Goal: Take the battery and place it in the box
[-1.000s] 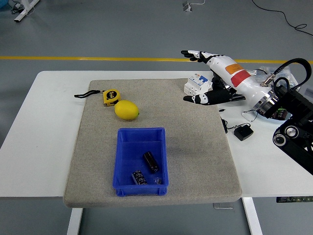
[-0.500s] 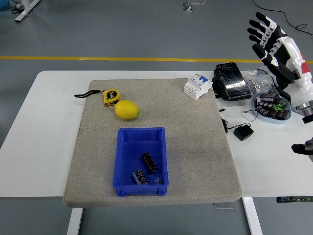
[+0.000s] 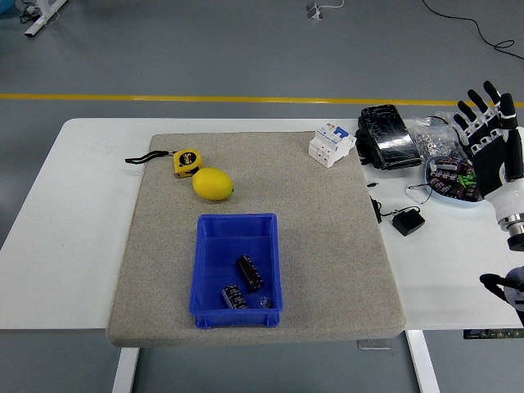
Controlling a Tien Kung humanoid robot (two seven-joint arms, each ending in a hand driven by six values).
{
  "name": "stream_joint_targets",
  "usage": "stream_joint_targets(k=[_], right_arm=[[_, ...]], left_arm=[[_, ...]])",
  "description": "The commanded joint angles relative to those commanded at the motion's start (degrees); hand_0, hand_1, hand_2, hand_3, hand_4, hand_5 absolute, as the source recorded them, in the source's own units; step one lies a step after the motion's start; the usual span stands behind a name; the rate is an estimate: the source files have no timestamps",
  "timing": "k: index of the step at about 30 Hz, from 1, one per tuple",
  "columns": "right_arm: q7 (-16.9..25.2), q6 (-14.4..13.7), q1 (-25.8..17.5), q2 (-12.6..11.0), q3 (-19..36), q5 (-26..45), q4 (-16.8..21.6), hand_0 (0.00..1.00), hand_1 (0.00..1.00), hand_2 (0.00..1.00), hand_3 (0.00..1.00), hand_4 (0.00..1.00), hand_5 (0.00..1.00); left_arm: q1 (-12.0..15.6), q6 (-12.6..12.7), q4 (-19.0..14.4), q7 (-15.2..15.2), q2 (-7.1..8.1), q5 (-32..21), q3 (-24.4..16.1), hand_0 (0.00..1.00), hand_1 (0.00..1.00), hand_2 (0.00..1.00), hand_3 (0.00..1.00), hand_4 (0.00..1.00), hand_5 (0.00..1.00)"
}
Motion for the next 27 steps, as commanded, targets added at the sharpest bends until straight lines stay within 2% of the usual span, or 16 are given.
stream_joint_targets(k=[7, 11, 17, 22, 27], right_arm=[[-6.0, 1.1, -0.5, 0.4, 1.1, -2.1, 0.7, 0.948, 0.896, 0.898, 0.933, 0.998, 0.865], [-7.4, 0.4, -0.7, 0.6, 1.5, -1.4, 1.3, 0.948, 0.896, 0.898, 0.933, 0.998, 0.865], [-11.7, -2.4, -1.0, 0.8, 2.0, 1.2, 1.6, 0.931, 0.881, 0.884, 0.913, 0.998, 0.872], [-13.4, -2.0, -1.2, 0.9, 1.7, 1.8, 1.7, 0.928, 0.876, 0.878, 0.905, 0.998, 0.873], [-12.6, -0.6, -1.1, 1.1, 0.9, 2.3, 1.8, 0.922, 0.876, 0.876, 0.905, 0.998, 0.875]], left_arm=[[0.0, 0.0, 0.0, 0.1, 0.00, 0.1, -0.1, 0.575, 0.553, 0.593, 0.571, 0.627, 0.570], [0.1, -0.1, 0.0, 0.1, 0.07, 0.2, -0.1, 0.575, 0.553, 0.593, 0.571, 0.627, 0.570], [0.3, -0.2, 0.0, 0.3, 0.13, 0.7, -0.2, 0.575, 0.554, 0.594, 0.572, 0.627, 0.572], [0.3, -0.2, 0.0, 0.4, 0.13, 0.7, -0.3, 0.575, 0.555, 0.594, 0.572, 0.627, 0.572], [0.3, -0.2, 0.0, 0.5, 0.11, 1.0, -0.4, 0.575, 0.555, 0.595, 0.572, 0.627, 0.572]])
